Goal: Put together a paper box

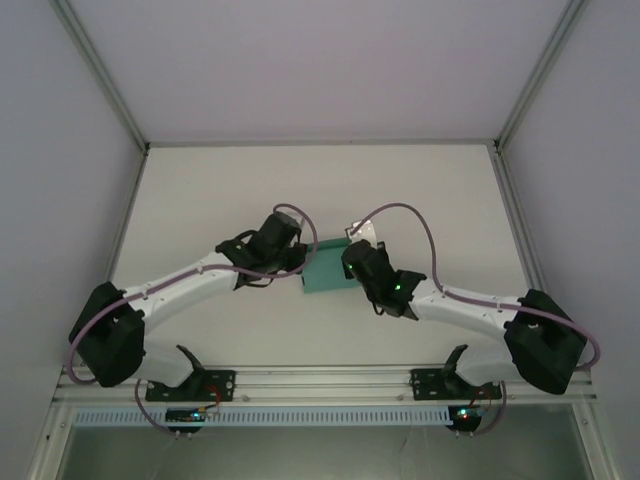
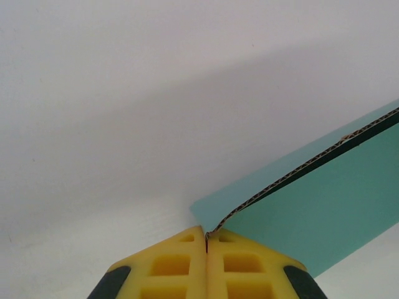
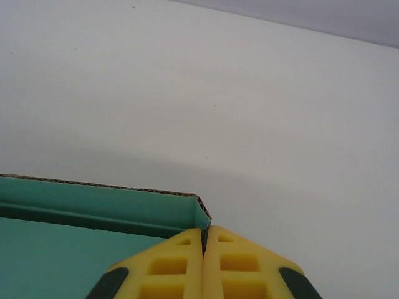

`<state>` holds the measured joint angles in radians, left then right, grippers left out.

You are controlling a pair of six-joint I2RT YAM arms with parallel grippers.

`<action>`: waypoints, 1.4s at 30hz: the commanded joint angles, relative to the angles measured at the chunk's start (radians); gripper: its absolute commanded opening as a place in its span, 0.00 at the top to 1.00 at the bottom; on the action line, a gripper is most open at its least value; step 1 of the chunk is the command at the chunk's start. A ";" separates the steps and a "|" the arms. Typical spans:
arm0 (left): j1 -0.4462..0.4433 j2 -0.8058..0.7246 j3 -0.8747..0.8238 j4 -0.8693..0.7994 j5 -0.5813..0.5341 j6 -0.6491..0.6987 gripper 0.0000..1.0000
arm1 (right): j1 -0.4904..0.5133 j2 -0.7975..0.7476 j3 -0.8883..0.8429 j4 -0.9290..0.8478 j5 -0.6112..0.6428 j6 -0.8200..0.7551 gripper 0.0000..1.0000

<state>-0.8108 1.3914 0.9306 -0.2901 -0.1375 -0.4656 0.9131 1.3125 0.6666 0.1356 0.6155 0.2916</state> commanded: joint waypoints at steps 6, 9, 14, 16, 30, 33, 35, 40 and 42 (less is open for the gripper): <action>-0.133 -0.030 -0.118 0.278 -0.087 0.061 1.00 | 0.021 -0.043 -0.119 0.188 -0.052 -0.034 1.00; -0.178 -0.037 -0.170 0.313 -0.144 0.055 1.00 | 0.024 -0.067 -0.159 0.174 -0.050 -0.005 1.00; -0.266 -0.065 -0.241 0.376 -0.257 0.060 1.00 | 0.036 -0.113 -0.231 0.215 -0.061 0.010 0.99; -0.279 -0.077 -0.252 0.393 -0.277 0.074 1.00 | 0.044 -0.138 -0.229 0.199 -0.061 0.000 0.99; -0.446 -0.066 -0.392 0.681 -0.416 0.327 1.00 | 0.053 -0.333 -0.319 0.081 -0.175 0.074 0.81; -0.465 -0.062 -0.413 0.693 -0.444 0.338 1.00 | 0.053 -0.415 -0.346 0.004 -0.204 0.115 0.75; -0.479 -0.061 -0.427 0.709 -0.441 0.358 1.00 | 0.047 -0.483 -0.363 -0.048 -0.226 0.120 0.67; -0.492 -0.058 -0.412 0.663 -0.456 0.387 1.00 | 0.024 -0.667 -0.345 -0.262 -0.292 0.152 0.42; -0.495 -0.059 -0.415 0.663 -0.459 0.390 1.00 | 0.003 -0.723 -0.329 -0.332 -0.325 0.172 0.33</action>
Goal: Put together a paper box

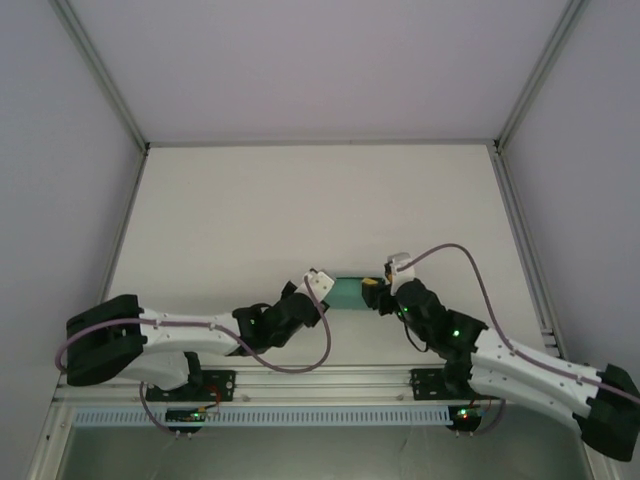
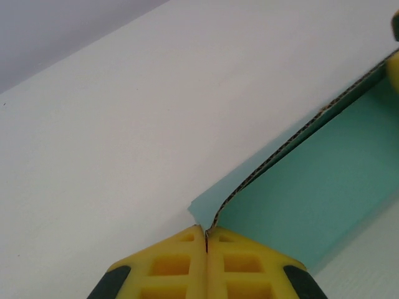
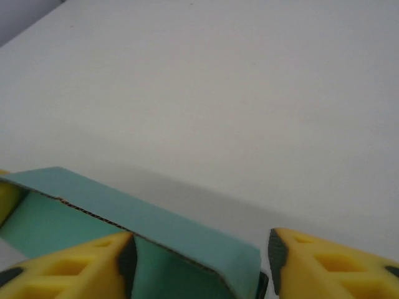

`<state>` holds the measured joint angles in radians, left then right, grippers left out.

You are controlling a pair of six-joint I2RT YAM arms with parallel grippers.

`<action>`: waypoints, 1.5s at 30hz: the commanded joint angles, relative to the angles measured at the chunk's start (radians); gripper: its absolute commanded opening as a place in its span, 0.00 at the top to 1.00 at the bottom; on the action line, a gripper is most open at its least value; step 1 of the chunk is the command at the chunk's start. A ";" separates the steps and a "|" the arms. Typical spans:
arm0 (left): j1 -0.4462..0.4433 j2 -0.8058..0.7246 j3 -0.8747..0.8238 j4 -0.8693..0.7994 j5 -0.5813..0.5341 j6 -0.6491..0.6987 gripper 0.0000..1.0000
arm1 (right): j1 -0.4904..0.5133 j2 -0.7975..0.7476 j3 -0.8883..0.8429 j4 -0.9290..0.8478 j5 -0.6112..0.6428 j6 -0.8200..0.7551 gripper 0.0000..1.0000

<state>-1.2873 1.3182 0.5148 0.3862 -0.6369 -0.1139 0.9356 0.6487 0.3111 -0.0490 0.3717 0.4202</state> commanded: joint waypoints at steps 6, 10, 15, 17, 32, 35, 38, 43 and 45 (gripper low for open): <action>-0.026 0.027 -0.001 0.002 0.022 0.042 1.00 | -0.127 -0.076 0.129 -0.308 -0.153 0.117 0.18; -0.037 0.032 0.002 0.000 0.008 0.046 1.00 | -0.177 -0.050 0.176 -0.299 -0.252 0.127 0.18; -0.040 0.032 0.005 -0.007 -0.003 0.037 1.00 | -0.200 -0.006 0.192 -0.325 -0.284 0.154 0.20; -0.039 0.029 0.005 -0.010 0.000 0.034 1.00 | -0.199 0.017 0.161 -0.295 -0.307 0.142 0.21; -0.040 -0.086 0.038 -0.211 0.056 -0.031 0.44 | -0.198 0.024 -0.037 -0.164 -0.295 0.088 0.25; -0.040 -0.142 0.047 -0.311 0.111 -0.042 0.31 | -0.199 0.034 -0.048 -0.178 -0.283 0.092 0.26; -0.029 -0.202 0.054 -0.402 0.186 -0.051 0.02 | -0.199 0.043 -0.062 -0.143 -0.259 0.096 0.27; 0.060 -0.270 0.065 -0.467 0.308 -0.156 0.00 | -0.199 0.070 -0.094 -0.107 -0.244 0.100 0.29; 0.148 -0.272 0.091 -0.483 0.378 -0.264 0.00 | -0.198 0.081 -0.100 -0.092 -0.241 0.100 0.29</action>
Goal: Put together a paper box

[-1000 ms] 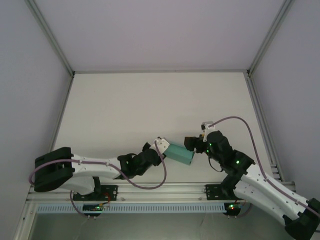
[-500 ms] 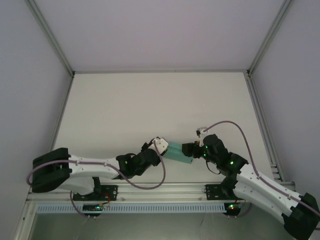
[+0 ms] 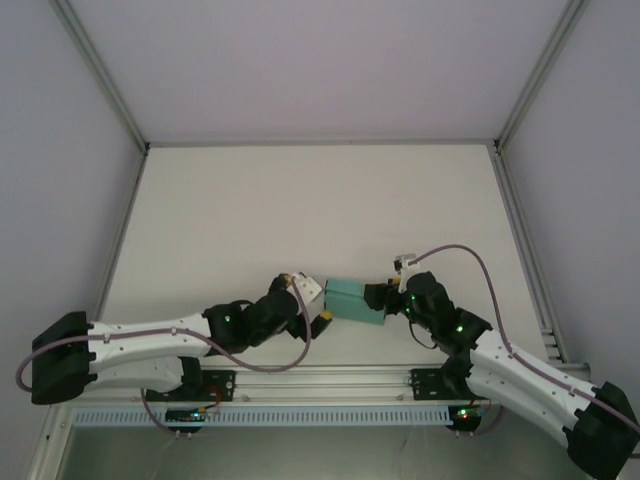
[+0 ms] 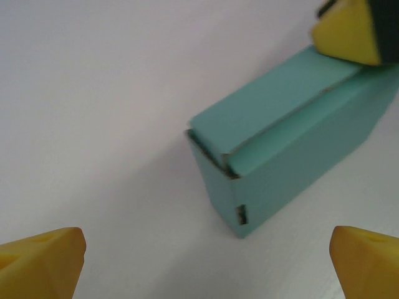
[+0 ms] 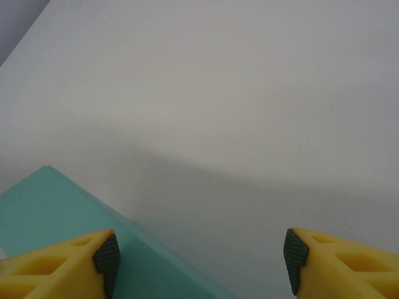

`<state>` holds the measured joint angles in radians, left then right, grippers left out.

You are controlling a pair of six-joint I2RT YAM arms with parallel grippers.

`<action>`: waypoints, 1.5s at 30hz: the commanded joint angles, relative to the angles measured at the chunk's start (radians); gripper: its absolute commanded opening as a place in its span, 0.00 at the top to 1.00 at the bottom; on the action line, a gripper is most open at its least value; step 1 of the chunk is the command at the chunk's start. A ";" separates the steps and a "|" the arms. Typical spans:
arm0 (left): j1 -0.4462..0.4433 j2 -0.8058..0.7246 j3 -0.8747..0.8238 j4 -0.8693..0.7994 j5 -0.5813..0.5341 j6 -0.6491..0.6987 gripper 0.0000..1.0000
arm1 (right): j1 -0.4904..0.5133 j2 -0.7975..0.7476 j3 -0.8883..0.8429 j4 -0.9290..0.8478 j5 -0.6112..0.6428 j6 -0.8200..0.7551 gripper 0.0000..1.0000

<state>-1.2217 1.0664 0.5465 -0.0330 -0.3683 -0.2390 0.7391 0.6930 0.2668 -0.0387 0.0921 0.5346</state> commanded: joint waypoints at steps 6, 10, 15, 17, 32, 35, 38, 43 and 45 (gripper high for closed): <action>0.281 0.025 0.089 0.053 0.417 -0.309 0.01 | 0.011 0.041 -0.077 -0.057 0.032 -0.075 0.30; 0.306 0.102 0.136 0.041 0.472 -0.311 0.01 | 0.033 0.031 -0.089 -0.033 0.028 -0.113 0.30; 0.329 0.174 0.112 0.075 0.550 -0.358 0.12 | 0.061 0.018 -0.095 -0.031 0.037 -0.140 0.30; 0.337 0.190 0.086 0.102 0.561 -0.385 0.21 | 0.070 0.011 -0.100 -0.029 0.039 -0.145 0.30; 0.343 0.204 -0.107 0.235 0.628 -0.473 0.73 | 0.096 -0.022 -0.097 -0.051 0.051 -0.138 0.29; 0.344 0.217 -0.106 0.228 0.626 -0.465 0.78 | 0.081 -0.061 -0.095 -0.034 0.042 -0.181 0.29; 0.344 0.229 -0.102 0.228 0.623 -0.465 0.81 | 0.053 -0.118 -0.086 -0.053 0.026 -0.218 0.29; 0.344 0.230 -0.097 0.219 0.618 -0.470 0.81 | -0.022 -0.225 -0.072 -0.102 -0.038 -0.247 0.28; 0.342 0.229 -0.096 0.212 0.614 -0.471 0.81 | -0.055 -0.250 -0.045 -0.154 -0.070 -0.251 0.28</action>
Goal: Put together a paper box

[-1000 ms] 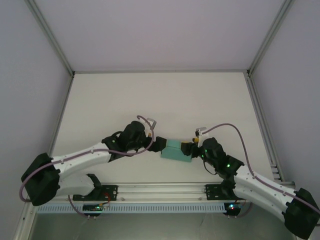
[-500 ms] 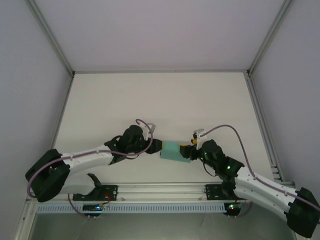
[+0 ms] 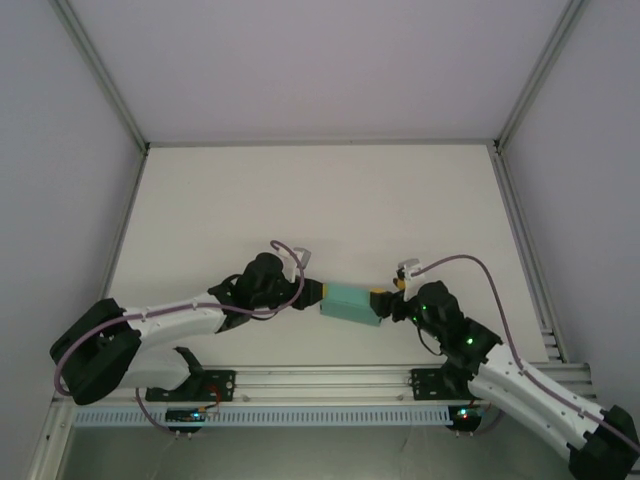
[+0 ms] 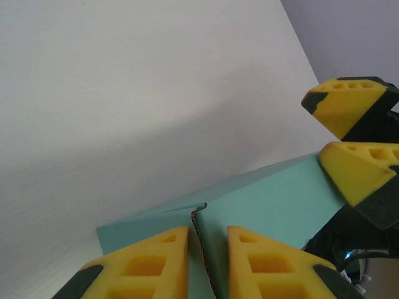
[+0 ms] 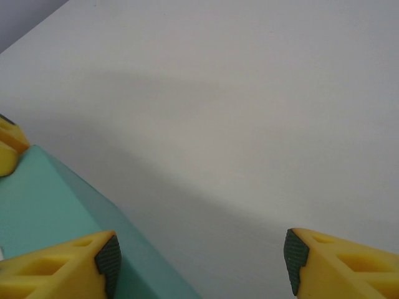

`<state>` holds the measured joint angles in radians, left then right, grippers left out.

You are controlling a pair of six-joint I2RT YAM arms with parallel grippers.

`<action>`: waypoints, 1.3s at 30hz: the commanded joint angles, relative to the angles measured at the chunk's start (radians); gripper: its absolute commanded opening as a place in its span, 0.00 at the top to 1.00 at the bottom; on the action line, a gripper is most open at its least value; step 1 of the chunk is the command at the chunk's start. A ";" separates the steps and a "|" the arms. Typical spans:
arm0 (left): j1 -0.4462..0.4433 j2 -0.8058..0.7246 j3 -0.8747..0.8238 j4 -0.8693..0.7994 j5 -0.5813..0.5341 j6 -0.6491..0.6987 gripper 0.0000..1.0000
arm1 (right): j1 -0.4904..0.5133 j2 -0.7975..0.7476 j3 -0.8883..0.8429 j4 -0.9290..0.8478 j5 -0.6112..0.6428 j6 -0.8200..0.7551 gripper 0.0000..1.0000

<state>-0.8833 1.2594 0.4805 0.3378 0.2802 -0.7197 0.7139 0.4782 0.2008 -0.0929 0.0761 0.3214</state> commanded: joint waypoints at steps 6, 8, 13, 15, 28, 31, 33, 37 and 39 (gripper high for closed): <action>0.005 0.039 -0.024 -0.176 -0.045 0.000 0.81 | -0.038 -0.056 -0.022 -0.103 -0.058 -0.021 0.26; 0.005 0.044 -0.017 -0.187 -0.045 -0.003 0.81 | -0.018 -0.036 -0.060 -0.052 -0.042 -0.016 0.26; 0.004 0.050 -0.014 -0.201 -0.055 -0.007 0.81 | 0.150 0.002 -0.089 0.024 0.116 -0.107 0.27; 0.005 0.053 -0.011 -0.207 -0.054 -0.005 0.81 | 0.235 0.023 -0.090 0.037 0.170 -0.149 0.27; 0.004 0.015 -0.020 -0.223 -0.059 -0.001 0.80 | 0.436 0.227 -0.065 0.138 0.441 -0.185 0.25; 0.005 -0.010 -0.005 -0.240 -0.072 0.014 0.74 | 0.436 0.190 -0.042 0.089 0.436 -0.178 0.21; 0.004 -0.030 0.027 -0.272 -0.093 0.039 0.68 | 0.433 0.153 0.004 0.026 0.423 -0.180 0.17; 0.004 -0.063 0.108 -0.327 -0.156 0.086 0.61 | 0.391 0.105 0.107 -0.040 0.364 -0.188 0.11; 0.005 -0.073 0.142 -0.343 -0.174 0.099 0.50 | 0.354 0.114 0.169 -0.081 0.279 -0.187 0.09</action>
<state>-0.8726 1.2140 0.5705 0.1078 0.1436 -0.6670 1.1015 0.5999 0.2821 -0.0624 0.4442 0.1558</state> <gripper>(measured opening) 0.473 0.901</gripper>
